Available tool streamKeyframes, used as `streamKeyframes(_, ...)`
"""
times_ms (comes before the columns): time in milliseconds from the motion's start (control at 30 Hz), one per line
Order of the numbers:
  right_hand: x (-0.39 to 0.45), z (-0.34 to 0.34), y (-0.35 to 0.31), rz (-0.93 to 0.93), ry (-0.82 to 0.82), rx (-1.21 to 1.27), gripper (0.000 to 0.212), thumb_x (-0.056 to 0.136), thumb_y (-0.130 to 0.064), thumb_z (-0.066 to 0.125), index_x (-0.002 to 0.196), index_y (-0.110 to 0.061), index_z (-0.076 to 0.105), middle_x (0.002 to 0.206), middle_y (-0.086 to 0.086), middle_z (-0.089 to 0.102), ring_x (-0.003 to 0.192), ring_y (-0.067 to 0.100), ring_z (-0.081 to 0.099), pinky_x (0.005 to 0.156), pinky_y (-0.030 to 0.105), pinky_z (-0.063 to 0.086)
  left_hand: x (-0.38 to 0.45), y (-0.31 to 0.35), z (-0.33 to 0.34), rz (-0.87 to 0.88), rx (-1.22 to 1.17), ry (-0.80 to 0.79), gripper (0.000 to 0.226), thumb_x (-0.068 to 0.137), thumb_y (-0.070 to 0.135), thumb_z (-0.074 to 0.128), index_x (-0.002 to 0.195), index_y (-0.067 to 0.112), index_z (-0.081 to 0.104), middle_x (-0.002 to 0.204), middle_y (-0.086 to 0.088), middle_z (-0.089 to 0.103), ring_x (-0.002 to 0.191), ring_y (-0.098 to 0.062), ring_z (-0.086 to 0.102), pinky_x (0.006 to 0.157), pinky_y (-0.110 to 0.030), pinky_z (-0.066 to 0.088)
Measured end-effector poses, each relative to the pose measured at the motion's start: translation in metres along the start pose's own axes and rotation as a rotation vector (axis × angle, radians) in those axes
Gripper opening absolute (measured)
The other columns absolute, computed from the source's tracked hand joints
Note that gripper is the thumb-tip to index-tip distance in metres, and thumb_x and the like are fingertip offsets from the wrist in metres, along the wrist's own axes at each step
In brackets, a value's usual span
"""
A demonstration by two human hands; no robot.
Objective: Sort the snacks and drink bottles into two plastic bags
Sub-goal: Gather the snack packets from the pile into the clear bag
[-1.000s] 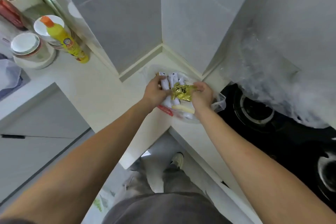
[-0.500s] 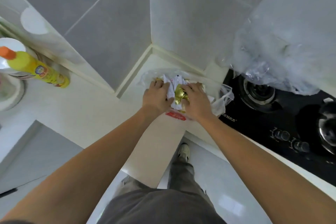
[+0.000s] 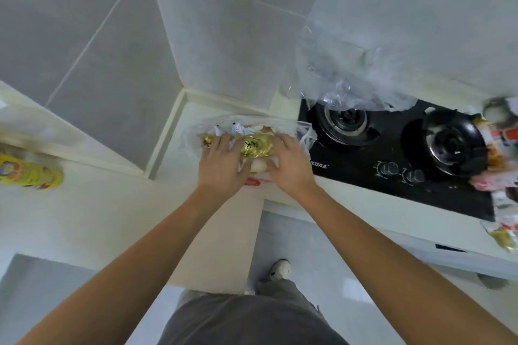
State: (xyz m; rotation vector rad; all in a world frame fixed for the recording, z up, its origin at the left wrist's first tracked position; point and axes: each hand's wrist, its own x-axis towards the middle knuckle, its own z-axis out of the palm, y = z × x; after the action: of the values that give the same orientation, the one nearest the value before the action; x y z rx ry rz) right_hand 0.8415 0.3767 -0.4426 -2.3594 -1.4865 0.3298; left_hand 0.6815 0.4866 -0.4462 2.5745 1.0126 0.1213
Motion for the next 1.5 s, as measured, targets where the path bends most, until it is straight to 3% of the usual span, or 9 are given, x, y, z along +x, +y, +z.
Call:
streamKeyframes(200,-0.059,-0.048,0.058,0.103,0.129,0.024,0.053,0.09,-0.026,0.069,0.139,-0.008,0.057,0.134,0.01,0.06,0.121,0.031,0.056,0.104,0.045,0.048,-0.002,0.084,-0.001,0.163,0.002,0.036,0.053,0.09,0.043,0.056,0.134,0.014,0.059,0.131,-0.013,0.057,0.121,-0.036,0.051,0.09,-0.05,0.051)
streamKeyframes(333,-0.116,-0.085,0.12,0.159,0.217,0.026,0.056,0.095,-0.038,0.063,0.144,-0.01,0.055,0.143,0.01,0.057,0.134,0.029,0.05,0.113,0.045,0.042,-0.007,0.17,0.016,0.287,0.033,0.063,0.059,0.092,0.049,0.048,0.138,0.013,0.057,0.13,-0.012,0.059,0.119,-0.035,0.052,0.088,-0.048,0.053)
streamKeyframes(467,-0.178,-0.123,0.187,0.222,0.284,0.035,0.058,0.096,-0.044,0.059,0.145,-0.014,0.053,0.147,0.006,0.054,0.136,0.027,0.048,0.114,0.044,0.041,-0.022,0.264,0.041,0.325,0.031,0.044,0.063,0.092,0.052,0.048,0.143,0.015,0.055,0.137,-0.007,0.056,0.129,-0.031,0.048,0.097,-0.05,0.049)
streamKeyframes(733,-0.329,-0.212,0.344,0.414,0.363,0.014,0.056,0.096,-0.038,0.063,0.145,-0.014,0.053,0.146,0.006,0.054,0.135,0.025,0.046,0.114,0.041,0.04,-0.059,0.473,0.109,0.498,0.019,-0.016,0.063,0.09,0.05,0.048,0.143,0.016,0.054,0.135,-0.004,0.055,0.123,-0.03,0.049,0.086,-0.047,0.051)
streamKeyframes(967,-0.399,-0.249,0.442,0.604,0.384,0.076,0.056,0.098,-0.038,0.063,0.148,-0.015,0.051,0.146,0.006,0.051,0.138,0.027,0.044,0.113,0.043,0.041,-0.057,0.589,0.165,0.616,-0.017,-0.119,0.06,0.095,0.049,0.051,0.146,0.015,0.052,0.133,-0.003,0.055,0.12,-0.028,0.051,0.087,-0.046,0.053)
streamKeyframes(1167,-0.421,-0.254,0.517,0.726,0.325,0.091,0.051,0.096,-0.035,0.065,0.14,-0.013,0.053,0.137,0.006,0.054,0.126,0.03,0.049,0.101,0.047,0.049,-0.038,0.652,0.229,0.59,-0.076,-0.205,0.058,0.096,0.043,0.063,0.144,0.013,0.053,0.129,-0.006,0.057,0.116,-0.029,0.053,0.085,-0.046,0.051)
streamKeyframes(1367,-0.418,-0.265,0.599,0.892,0.249,0.159,0.053,0.098,-0.033,0.063,0.145,-0.012,0.049,0.141,0.01,0.051,0.128,0.031,0.044,0.106,0.045,0.043,-0.011,0.706,0.288,0.476,-0.137,-0.363,0.058,0.097,0.047,0.057,0.144,0.014,0.049,0.135,-0.005,0.052,0.126,-0.026,0.044,0.095,-0.042,0.048)
streamKeyframes(1500,-0.416,-0.271,0.643,1.017,0.257,0.262,0.049,0.098,-0.031,0.064,0.143,-0.014,0.052,0.137,0.012,0.052,0.125,0.033,0.048,0.104,0.041,0.039,0.001,0.732,0.317,0.38,-0.163,-0.453,0.055,0.094,0.051,0.059,0.137,0.016,0.052,0.131,-0.003,0.051,0.124,-0.025,0.044,0.094,-0.039,0.047)
